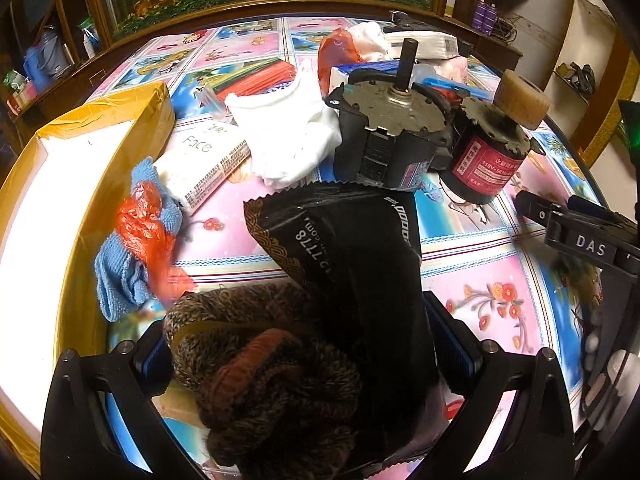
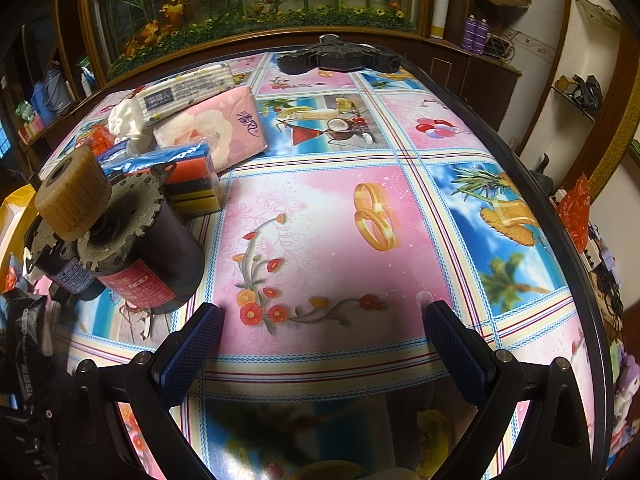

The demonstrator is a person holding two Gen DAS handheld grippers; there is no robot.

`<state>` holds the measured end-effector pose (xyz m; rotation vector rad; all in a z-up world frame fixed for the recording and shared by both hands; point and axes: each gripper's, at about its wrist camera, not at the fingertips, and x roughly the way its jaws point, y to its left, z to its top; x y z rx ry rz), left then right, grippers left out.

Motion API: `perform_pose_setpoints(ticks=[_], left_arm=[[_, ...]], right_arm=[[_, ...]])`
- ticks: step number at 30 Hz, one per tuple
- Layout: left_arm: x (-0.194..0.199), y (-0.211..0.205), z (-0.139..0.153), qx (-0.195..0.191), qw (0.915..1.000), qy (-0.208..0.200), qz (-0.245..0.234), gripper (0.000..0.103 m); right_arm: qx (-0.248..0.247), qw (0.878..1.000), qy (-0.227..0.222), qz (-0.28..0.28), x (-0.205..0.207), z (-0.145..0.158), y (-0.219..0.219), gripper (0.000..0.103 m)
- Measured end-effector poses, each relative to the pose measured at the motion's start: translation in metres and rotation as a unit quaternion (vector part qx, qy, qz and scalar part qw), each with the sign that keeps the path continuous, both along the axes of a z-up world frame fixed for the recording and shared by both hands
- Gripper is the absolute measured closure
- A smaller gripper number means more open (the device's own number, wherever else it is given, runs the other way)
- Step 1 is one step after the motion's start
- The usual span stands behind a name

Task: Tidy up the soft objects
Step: 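Lift the brown knit hat and black packet with the left gripper toward the tray, then lower the hat and packet into the white tray and open the left gripper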

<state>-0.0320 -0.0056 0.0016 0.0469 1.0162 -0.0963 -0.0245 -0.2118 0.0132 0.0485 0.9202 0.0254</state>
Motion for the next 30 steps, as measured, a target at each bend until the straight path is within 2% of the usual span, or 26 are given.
perform_pose_setpoints(ticks=[3, 8, 11, 13, 14, 16, 17, 18, 20, 21, 22, 23, 24, 25, 26, 30], left_arm=[[-0.002, -0.002, 0.0, 0.003, 0.9999, -0.001, 0.01, 0.0], [-0.007, -0.001, 0.002, -0.006, 1.0, -0.001, 0.007, 0.0], [-0.023, 0.013, 0.018, -0.053, 0.9984, -0.018, -0.006, 0.009], [-0.041, 0.026, 0.043, -0.064, 0.9956, -0.068, -0.005, 0.009], [-0.056, 0.034, 0.064, -0.06, 0.9913, -0.117, -0.001, 0.009], [-0.086, 0.049, 0.102, -0.049, 0.9777, -0.204, 0.008, 0.008], [-0.102, 0.058, 0.121, -0.045, 0.968, -0.247, 0.013, 0.007], [-0.116, 0.066, 0.136, -0.044, 0.9589, -0.28, 0.017, 0.0], [-0.131, 0.081, 0.15, -0.045, 0.9458, -0.32, 0.032, 0.0], [-0.131, 0.088, 0.151, -0.045, 0.9459, -0.319, 0.042, 0.0], [-0.125, 0.091, 0.147, -0.042, 0.9524, -0.297, 0.052, 0.0], [-0.111, 0.094, 0.14, -0.039, 0.9632, -0.258, 0.065, 0.0], [-0.102, 0.096, 0.131, -0.046, 0.9712, -0.222, 0.074, 0.0], [-0.095, 0.096, 0.124, -0.059, 0.9743, -0.204, 0.076, 0.0], [-0.093, 0.096, 0.116, -0.072, 0.9759, -0.191, 0.076, 0.0], [-0.091, 0.079, 0.088, -0.064, 0.9843, -0.156, 0.051, 0.0]], right_arm=[[-0.001, 0.999, 0.033, -0.007, 0.003, 0.003, -0.005, 0.001], [-0.009, 0.999, 0.032, -0.012, 0.01, 0.004, 0.003, 0.001], [-0.011, 1.0, 0.027, -0.009, 0.008, 0.004, 0.004, 0.001], [-0.015, 1.0, 0.017, -0.018, 0.0, 0.006, 0.002, 0.001], [-0.011, 1.0, 0.003, -0.02, -0.006, 0.009, 0.0, 0.001], [-0.008, 0.999, -0.041, -0.021, -0.024, 0.023, -0.002, 0.002], [-0.008, 0.997, -0.072, -0.025, -0.036, 0.034, -0.003, 0.002], [-0.004, 0.994, -0.108, -0.028, -0.051, 0.045, -0.004, 0.002], [-0.002, 0.981, -0.188, -0.04, -0.085, 0.066, -0.007, 0.001], [0.003, 0.974, -0.222, -0.042, -0.098, 0.072, -0.008, 0.001], [0.019, 0.967, -0.252, -0.034, -0.107, 0.076, -0.011, 0.001], [0.037, 0.966, -0.257, -0.018, -0.107, 0.077, -0.014, 0.001], [0.043, 0.971, -0.235, -0.012, -0.1, 0.077, -0.016, 0.001], [0.048, 0.978, -0.2, -0.019, -0.088, 0.073, -0.022, 0.001], [0.06, 0.981, -0.183, -0.028, -0.081, 0.069, -0.028, 0.001], [0.087, 0.982, -0.156, -0.055, -0.069, 0.05, -0.053, 0.001]])
